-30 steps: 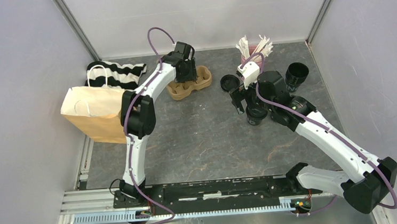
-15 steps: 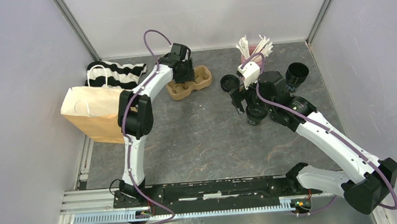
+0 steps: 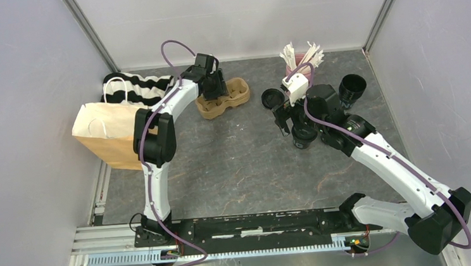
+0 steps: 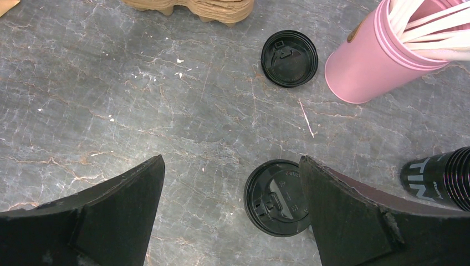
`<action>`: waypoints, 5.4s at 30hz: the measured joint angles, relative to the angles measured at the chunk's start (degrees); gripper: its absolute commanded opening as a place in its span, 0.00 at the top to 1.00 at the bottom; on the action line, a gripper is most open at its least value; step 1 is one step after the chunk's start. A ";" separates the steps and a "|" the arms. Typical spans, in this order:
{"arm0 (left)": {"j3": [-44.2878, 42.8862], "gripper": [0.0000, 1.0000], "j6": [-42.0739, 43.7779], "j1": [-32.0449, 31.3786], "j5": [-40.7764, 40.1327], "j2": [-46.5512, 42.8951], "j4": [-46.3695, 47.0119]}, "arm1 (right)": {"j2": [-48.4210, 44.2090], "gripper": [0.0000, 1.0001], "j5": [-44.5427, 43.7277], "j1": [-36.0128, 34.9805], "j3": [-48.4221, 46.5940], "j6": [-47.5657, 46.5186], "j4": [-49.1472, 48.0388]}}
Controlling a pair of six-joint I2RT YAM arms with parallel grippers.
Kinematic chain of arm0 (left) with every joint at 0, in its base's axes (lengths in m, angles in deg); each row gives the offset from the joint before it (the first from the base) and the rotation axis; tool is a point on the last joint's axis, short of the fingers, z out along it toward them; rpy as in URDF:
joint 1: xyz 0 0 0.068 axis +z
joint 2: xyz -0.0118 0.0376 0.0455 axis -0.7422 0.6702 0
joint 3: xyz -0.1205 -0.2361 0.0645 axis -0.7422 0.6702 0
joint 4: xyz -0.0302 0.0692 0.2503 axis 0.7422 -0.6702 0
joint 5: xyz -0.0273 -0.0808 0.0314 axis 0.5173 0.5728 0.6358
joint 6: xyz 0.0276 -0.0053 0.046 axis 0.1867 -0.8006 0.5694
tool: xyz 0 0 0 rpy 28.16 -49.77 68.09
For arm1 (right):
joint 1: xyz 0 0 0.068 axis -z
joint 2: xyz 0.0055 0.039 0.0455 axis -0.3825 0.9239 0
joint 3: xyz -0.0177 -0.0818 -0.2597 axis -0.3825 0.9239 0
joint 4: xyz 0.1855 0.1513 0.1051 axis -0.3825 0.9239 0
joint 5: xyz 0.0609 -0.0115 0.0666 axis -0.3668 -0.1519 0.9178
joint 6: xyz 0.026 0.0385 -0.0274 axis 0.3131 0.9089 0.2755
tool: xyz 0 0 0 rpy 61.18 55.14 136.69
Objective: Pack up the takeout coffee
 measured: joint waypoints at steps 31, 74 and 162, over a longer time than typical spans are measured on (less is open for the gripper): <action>1.79 0.50 -2.75 1.01 2.75 -3.82 2.21 | 0.00 0.02 -0.02 0.00 0.00 -0.42 0.00; 20.22 0.70 -2.86 4.68 12.94 -16.68 7.37 | 36.44 0.44 17.79 5.53 -14.16 48.00 -26.93; 16.48 0.55 -1.20 3.58 10.60 -17.00 7.56 | 49.75 1.00 17.75 7.43 -20.55 55.69 -32.87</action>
